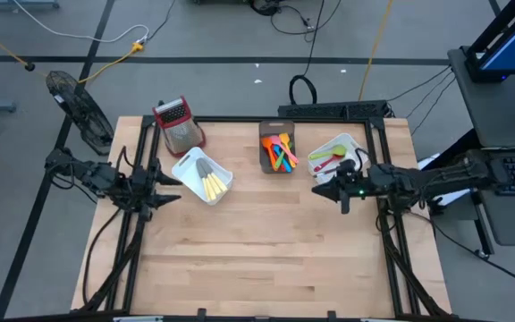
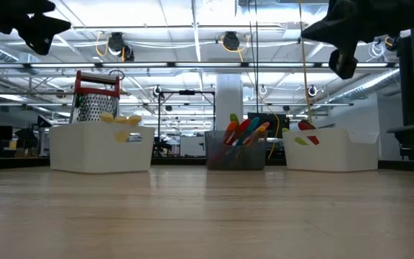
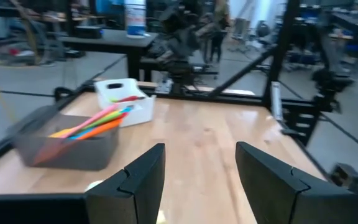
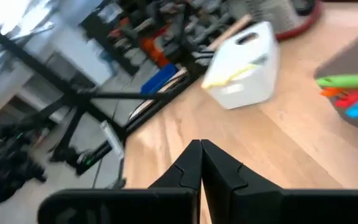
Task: Pick & Place Kitchen Items
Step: Return to Home Position
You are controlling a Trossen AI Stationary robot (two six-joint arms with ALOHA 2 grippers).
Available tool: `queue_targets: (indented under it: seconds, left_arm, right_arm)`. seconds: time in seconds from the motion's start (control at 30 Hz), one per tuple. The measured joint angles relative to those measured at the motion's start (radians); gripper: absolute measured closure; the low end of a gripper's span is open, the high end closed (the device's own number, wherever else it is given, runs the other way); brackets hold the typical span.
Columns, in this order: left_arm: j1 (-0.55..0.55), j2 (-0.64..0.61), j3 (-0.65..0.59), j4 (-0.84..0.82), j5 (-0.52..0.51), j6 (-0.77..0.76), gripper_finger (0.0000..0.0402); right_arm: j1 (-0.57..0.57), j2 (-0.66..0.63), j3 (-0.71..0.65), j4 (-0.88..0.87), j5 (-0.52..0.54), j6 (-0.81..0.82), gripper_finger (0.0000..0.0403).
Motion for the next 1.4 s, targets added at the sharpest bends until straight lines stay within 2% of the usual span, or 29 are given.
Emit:
queue_targets:
  seconds: [0.13,0.2,0.4,0.57,0.7,0.9,1.03,1.23,1.4]
  left_arm:
    - [0.000,0.000,0.000,0.001,-0.063,0.001,0.0201]
    - [0.000,0.000,0.000,0.000,-0.088,0.001,0.0201]
    - [0.000,0.000,0.000,0.001,-0.104,-0.002,0.0201]
    - [0.000,0.000,0.000,0.013,-0.103,0.001,0.0201]
    - [0.000,0.000,0.000,0.013,-0.103,0.004,0.0201]
    - [0.000,0.000,-0.025,0.068,-0.103,0.041,0.0201]
    - [0.000,0.000,-0.120,0.205,-0.095,0.080,0.0201]
    - [0.000,0.000,-0.280,0.384,-0.102,0.019,0.0201]
    - [0.000,-0.001,-0.323,0.442,-0.128,0.016,0.0201]
  right_arm:
    - [-0.083,-0.066,0.000,0.001,-0.157,-0.087,0.0403]
    - [-0.119,-0.113,0.000,-0.007,-0.196,-0.132,0.0403]
    - [-0.170,-0.299,0.000,-0.141,-0.196,-0.225,0.0403]
    - [-0.170,-0.444,0.000,-0.332,-0.193,-0.215,0.0403]
    - [-0.170,-0.514,0.000,-0.367,-0.162,-0.228,0.0403]
    - [-0.170,-0.564,0.000,-0.432,-0.136,-0.273,0.0403]
    - [-0.170,-0.574,0.000,-0.495,-0.136,-0.245,0.0403]
    - [-0.170,-0.576,-0.011,-0.498,-0.136,-0.250,0.0403]
    - [-0.170,-0.588,-0.081,-0.465,-0.136,-0.217,0.0403]
